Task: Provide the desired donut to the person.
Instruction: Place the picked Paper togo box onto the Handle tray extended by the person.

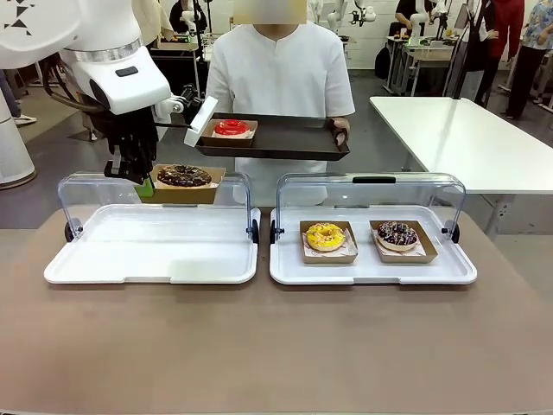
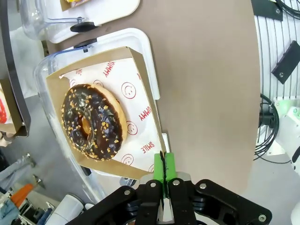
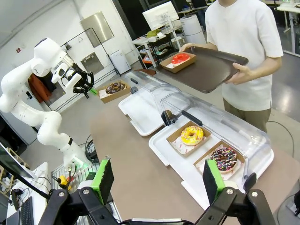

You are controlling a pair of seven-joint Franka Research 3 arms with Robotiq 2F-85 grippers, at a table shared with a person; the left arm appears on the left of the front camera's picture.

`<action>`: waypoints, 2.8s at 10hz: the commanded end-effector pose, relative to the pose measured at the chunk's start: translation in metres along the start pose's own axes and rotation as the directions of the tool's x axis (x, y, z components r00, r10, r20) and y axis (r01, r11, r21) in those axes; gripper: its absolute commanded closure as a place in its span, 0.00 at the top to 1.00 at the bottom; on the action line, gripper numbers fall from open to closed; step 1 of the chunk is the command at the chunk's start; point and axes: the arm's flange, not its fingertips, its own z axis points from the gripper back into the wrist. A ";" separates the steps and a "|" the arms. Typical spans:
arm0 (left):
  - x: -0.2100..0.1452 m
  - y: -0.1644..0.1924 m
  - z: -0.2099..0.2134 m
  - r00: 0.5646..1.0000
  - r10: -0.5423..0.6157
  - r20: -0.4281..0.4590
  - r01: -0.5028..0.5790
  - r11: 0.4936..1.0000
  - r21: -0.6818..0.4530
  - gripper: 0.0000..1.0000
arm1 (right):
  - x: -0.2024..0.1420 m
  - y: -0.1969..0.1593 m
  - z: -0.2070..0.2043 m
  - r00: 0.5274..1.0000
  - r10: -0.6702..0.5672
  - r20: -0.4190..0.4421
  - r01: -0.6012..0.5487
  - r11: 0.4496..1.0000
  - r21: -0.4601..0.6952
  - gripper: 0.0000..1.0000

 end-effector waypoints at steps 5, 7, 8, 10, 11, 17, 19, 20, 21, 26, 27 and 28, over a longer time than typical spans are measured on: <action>0.001 -0.001 0.002 1.000 0.008 0.012 -0.008 1.000 -0.013 0.00 | 0.001 0.001 -0.001 1.000 0.002 0.006 -0.002 1.000 0.002 1.00; 0.007 -0.010 0.001 0.999 0.008 0.043 -0.009 1.000 0.003 0.01 | 0.001 0.001 -0.001 1.000 0.002 0.006 -0.002 1.000 0.002 1.00; 0.017 -0.016 0.009 0.997 0.039 0.069 -0.040 0.999 0.018 0.01 | 0.001 0.001 -0.001 1.000 0.002 0.006 -0.002 1.000 0.002 1.00; 0.039 0.016 0.055 0.998 0.011 0.065 -0.015 0.998 0.069 0.01 | 0.001 0.001 -0.001 1.000 0.002 0.006 -0.002 1.000 0.002 1.00; 0.057 0.031 0.069 0.999 -0.008 0.044 0.003 0.994 0.111 0.01 | 0.001 0.001 -0.001 1.000 0.002 0.006 -0.002 1.000 0.002 1.00; 0.116 0.147 0.049 0.996 -0.055 0.063 0.047 0.991 0.124 0.01 | 0.001 0.001 -0.001 1.000 0.002 0.006 -0.002 1.000 0.002 1.00; 0.119 0.173 0.033 0.994 -0.096 0.050 0.087 0.984 0.155 0.01 | 0.001 0.001 -0.001 1.000 0.002 0.006 -0.002 1.000 0.002 1.00; 0.119 0.178 0.022 0.994 -0.104 0.036 0.096 0.980 0.173 0.01 | 0.001 0.001 -0.001 1.000 0.002 0.006 -0.002 1.000 0.002 1.00; 0.119 0.186 0.010 0.993 -0.112 0.027 0.106 0.981 0.165 0.01 | 0.001 0.001 -0.001 1.000 0.002 0.006 -0.002 1.000 0.002 1.00; 0.122 0.210 -0.027 0.992 -0.119 0.028 0.116 0.988 0.100 0.01 | 0.001 0.001 -0.001 1.000 0.002 0.006 -0.002 1.000 0.002 1.00; 0.123 0.213 -0.034 0.993 -0.118 0.028 0.115 0.990 0.078 0.01 | 0.001 0.001 -0.001 1.000 0.002 0.006 -0.002 1.000 0.002 1.00; 0.124 0.215 -0.039 0.993 -0.116 0.035 0.113 0.991 0.065 0.01 | 0.001 0.001 -0.001 1.000 0.002 0.006 -0.002 1.000 0.002 1.00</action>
